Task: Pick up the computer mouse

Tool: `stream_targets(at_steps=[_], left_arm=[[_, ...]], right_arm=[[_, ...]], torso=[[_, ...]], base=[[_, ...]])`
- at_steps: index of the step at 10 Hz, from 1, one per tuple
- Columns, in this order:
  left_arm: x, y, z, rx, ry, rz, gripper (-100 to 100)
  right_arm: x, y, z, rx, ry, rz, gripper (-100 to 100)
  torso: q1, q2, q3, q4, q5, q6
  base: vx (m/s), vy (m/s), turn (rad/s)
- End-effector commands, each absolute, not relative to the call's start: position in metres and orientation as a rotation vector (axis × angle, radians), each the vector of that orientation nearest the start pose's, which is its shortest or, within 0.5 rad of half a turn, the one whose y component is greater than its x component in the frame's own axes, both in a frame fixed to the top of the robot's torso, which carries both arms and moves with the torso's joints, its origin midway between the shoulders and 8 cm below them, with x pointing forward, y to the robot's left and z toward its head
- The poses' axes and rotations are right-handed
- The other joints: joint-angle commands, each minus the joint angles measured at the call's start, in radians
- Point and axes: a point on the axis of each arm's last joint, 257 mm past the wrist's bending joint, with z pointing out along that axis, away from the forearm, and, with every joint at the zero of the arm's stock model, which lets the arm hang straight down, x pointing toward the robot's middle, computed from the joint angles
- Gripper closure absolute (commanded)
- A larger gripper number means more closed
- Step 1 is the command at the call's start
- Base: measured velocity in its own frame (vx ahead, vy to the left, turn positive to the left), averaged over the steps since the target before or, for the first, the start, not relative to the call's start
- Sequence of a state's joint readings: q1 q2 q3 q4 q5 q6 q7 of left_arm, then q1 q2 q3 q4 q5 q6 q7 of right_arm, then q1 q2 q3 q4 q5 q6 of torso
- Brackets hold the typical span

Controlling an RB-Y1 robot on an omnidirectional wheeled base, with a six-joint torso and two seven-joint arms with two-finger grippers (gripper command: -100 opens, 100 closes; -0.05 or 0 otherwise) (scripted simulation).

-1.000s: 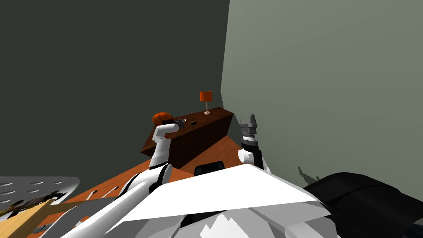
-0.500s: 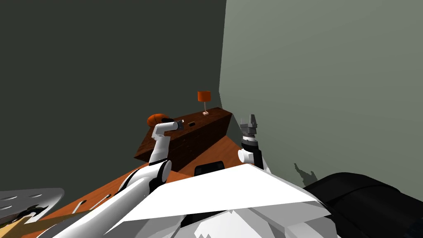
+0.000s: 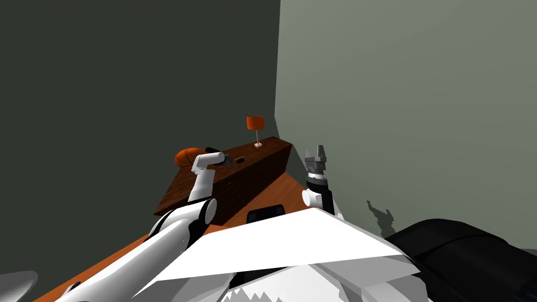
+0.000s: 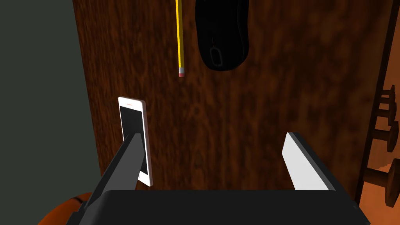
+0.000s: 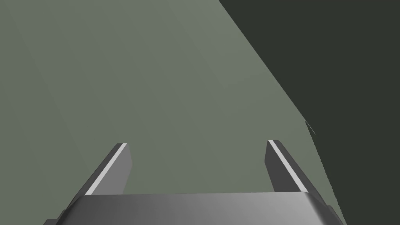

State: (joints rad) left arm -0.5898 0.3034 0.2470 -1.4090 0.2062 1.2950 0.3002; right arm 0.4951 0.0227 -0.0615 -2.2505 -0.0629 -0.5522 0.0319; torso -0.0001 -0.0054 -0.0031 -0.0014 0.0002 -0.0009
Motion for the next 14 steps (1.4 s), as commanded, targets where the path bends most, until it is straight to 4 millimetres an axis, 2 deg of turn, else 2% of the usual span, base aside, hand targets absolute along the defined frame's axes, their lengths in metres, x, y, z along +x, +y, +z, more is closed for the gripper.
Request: stream_targets(at_steps=[1, 8, 14], left_arm=[[0.586, 0.337, -0.231, -2.21, 1.434, -0.738, -100], [0.554, 0.35, -0.256, -2.409, 1.468, -0.549, -100], [0.509, 0.361, -0.284, -2.63, 1.483, -0.321, -100]], right_arm=[[0.335, -0.309, 0.024, 0.671, 0.537, 1.254, 0], [0.335, -0.309, 0.024, 0.671, 0.537, 1.254, 0], [0.335, -0.309, 0.024, 0.671, 0.537, 1.254, 0]], torso=[[0.0, 0.0, 0.0, 0.0, 0.0, 0.0], [0.0, -0.001, 0.0, 0.0, 0.0, 0.0], [0.0, -0.001, -0.001, 0.0, 0.0, 0.0]], base=[[0.092, -0.009, -0.106], [0.078, 0.006, -0.097], [0.099, 0.011, -0.119]])
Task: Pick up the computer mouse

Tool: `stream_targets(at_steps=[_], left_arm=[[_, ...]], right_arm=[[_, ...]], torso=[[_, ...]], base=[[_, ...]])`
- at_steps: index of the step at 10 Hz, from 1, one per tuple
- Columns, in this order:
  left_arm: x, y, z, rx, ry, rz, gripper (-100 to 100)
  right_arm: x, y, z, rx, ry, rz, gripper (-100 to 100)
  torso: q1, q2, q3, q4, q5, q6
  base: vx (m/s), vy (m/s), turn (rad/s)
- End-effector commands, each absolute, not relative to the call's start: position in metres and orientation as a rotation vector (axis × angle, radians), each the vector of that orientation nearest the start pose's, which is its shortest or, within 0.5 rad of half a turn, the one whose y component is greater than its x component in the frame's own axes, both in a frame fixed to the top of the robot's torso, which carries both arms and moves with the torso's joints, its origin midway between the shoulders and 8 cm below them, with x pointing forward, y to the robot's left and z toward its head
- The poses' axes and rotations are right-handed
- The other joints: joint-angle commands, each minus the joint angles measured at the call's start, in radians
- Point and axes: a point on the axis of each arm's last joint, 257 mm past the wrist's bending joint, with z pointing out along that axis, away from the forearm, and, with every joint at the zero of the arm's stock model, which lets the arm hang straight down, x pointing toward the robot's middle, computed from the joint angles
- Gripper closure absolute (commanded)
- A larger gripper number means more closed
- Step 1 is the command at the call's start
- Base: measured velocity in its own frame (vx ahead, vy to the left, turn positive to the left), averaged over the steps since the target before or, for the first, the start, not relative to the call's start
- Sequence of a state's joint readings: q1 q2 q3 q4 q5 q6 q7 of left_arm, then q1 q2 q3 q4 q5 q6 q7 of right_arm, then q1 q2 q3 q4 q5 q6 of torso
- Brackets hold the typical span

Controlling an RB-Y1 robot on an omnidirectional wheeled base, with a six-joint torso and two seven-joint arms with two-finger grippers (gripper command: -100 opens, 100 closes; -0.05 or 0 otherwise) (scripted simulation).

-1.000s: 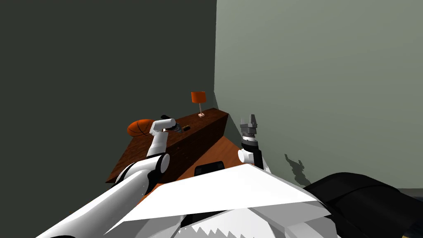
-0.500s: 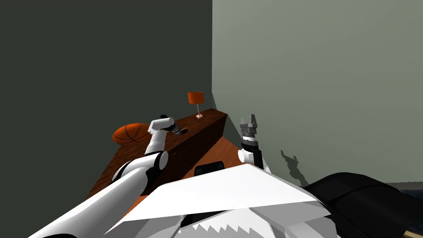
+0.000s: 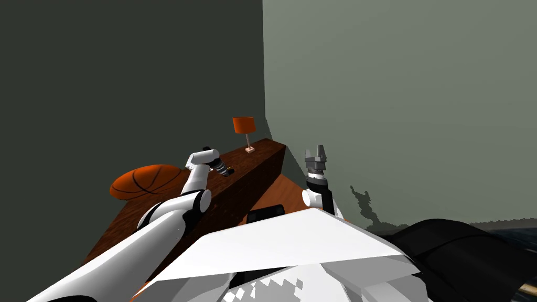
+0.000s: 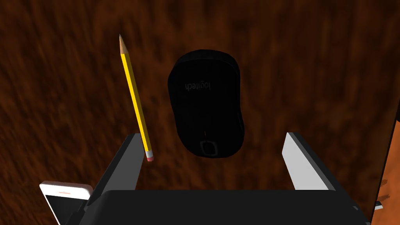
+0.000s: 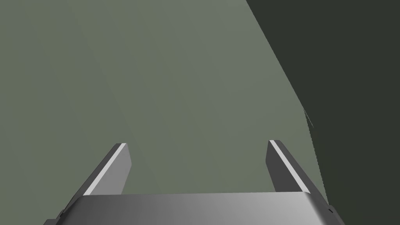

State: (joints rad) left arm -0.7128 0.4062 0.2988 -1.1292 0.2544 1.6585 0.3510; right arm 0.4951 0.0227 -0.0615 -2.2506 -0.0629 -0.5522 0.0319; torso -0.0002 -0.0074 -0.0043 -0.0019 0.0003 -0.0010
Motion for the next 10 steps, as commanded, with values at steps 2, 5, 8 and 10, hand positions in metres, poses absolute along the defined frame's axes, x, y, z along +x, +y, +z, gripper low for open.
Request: stream_targets(at_steps=[2, 5, 8, 10], left_arm=[[0.49, 0.362, -0.299, -2.695, 1.49, -0.241, -100], [0.498, 0.36, -0.307, -2.675, 1.49, -0.267, -100], [0.496, 0.359, -0.315, -2.675, 1.491, -0.267, -100], [0.496, 0.358, -0.316, -2.676, 1.493, -0.267, 100]], right_arm=[[0.335, -0.309, 0.024, 0.671, 0.537, 1.254, 0], [0.335, -0.309, 0.024, 0.671, 0.537, 1.254, 0], [0.335, -0.309, 0.024, 0.671, 0.537, 1.254, 0], [0.335, -0.309, 0.024, 0.671, 0.537, 1.255, 0]], torso=[[0.0, 0.0, 0.0, 0.0, 0.0, 0.0], [-0.001, 0.006, 0.003, 0.001, 0.0, 0.0], [-0.001, 0.006, 0.004, 0.001, 0.0, 0.0], [-0.001, 0.007, 0.004, 0.002, -0.001, 0.0]], base=[[0.101, 0.035, -0.088], [0.023, 0.01, -0.003], [0.014, 0.001, 0.003], [0.0, 0.0, 0.0]])
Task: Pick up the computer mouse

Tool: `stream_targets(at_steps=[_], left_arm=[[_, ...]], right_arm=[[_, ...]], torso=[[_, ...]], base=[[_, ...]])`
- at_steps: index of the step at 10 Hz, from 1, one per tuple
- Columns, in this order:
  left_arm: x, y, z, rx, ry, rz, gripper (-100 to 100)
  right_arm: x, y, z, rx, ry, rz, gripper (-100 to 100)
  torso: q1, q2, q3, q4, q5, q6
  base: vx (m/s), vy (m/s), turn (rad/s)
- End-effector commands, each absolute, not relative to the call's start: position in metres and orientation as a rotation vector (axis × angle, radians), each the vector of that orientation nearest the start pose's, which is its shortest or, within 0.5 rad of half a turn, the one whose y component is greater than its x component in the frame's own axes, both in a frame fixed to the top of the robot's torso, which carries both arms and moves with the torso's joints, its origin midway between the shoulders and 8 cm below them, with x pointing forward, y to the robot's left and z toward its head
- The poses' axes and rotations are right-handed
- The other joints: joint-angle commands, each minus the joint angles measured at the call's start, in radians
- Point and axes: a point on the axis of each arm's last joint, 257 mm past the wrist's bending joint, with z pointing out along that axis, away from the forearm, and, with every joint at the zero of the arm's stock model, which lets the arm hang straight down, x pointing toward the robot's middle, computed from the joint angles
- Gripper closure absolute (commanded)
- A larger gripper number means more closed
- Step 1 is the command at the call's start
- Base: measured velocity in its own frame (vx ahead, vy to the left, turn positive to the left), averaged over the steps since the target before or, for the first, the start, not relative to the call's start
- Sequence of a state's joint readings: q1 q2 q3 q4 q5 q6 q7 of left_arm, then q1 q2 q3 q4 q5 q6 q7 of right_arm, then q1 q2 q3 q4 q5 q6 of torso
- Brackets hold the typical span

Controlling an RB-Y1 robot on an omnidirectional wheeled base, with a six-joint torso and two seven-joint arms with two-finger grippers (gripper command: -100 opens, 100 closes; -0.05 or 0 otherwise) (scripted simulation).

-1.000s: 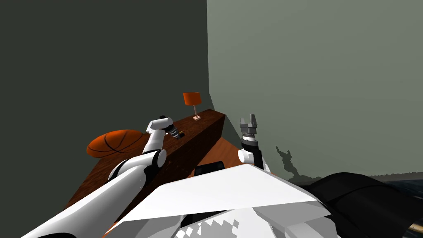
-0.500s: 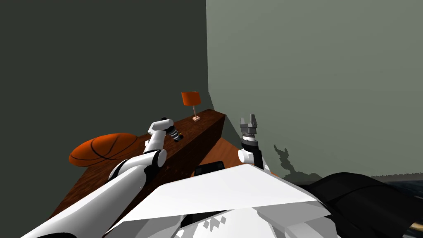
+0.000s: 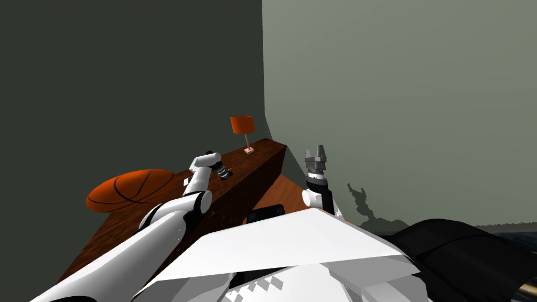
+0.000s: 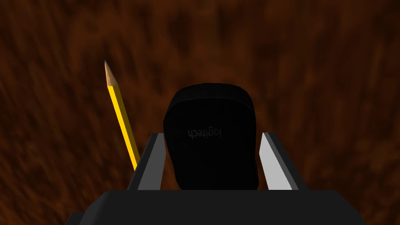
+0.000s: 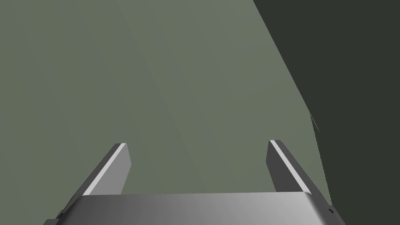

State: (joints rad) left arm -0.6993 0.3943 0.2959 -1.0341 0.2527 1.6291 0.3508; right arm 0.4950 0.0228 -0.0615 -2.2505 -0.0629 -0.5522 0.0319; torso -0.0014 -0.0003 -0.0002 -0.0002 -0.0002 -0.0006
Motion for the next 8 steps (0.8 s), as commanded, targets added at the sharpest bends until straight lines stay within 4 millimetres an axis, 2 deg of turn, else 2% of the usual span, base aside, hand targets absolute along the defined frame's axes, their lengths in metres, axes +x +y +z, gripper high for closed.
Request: stream_targets(at_steps=[1, 3, 4, 5, 7, 8], left_arm=[[0.496, 0.359, -0.316, -2.677, 1.489, -0.268, 100], [0.496, 0.359, -0.316, -2.676, 1.491, -0.268, 100], [0.496, 0.359, -0.316, -2.675, 1.491, -0.268, 0], [0.498, 0.36, -0.304, -2.675, 1.49, -0.267, 100], [0.498, 0.36, -0.303, -2.673, 1.489, -0.269, 100], [0.498, 0.36, -0.302, -2.674, 1.49, -0.267, 0]], right_arm=[[0.335, -0.309, 0.024, 0.671, 0.537, 1.255, 0], [0.335, -0.309, 0.024, 0.671, 0.537, 1.255, 0], [0.335, -0.309, 0.024, 0.671, 0.537, 1.255, 0], [0.335, -0.309, 0.024, 0.671, 0.537, 1.255, 0], [0.335, -0.309, 0.024, 0.671, 0.537, 1.255, 0], [0.335, -0.309, 0.024, 0.671, 0.537, 1.255, 0]], torso=[[0.0, 0.0, 0.0, 0.0, 0.0, 0.0], [0.0, 0.0, 0.0, 0.0, 0.0, 0.0], [0.0, 0.0, 0.0, 0.0, 0.0, 0.0], [0.0, 0.0, 0.0, 0.0, 0.0, 0.0], [-0.001, 0.002, 0.001, 0.001, 0.0, 0.0], [0.0, 0.001, 0.001, 0.0, 0.0, -0.001]], base=[[0.0, 0.0, 0.0], [0.0, 0.0, 0.0], [0.0, 0.0, 0.0], [-0.014, -0.004, -0.008], [-0.013, 0.0, -0.005], [0.0, 0.0, 0.0]])
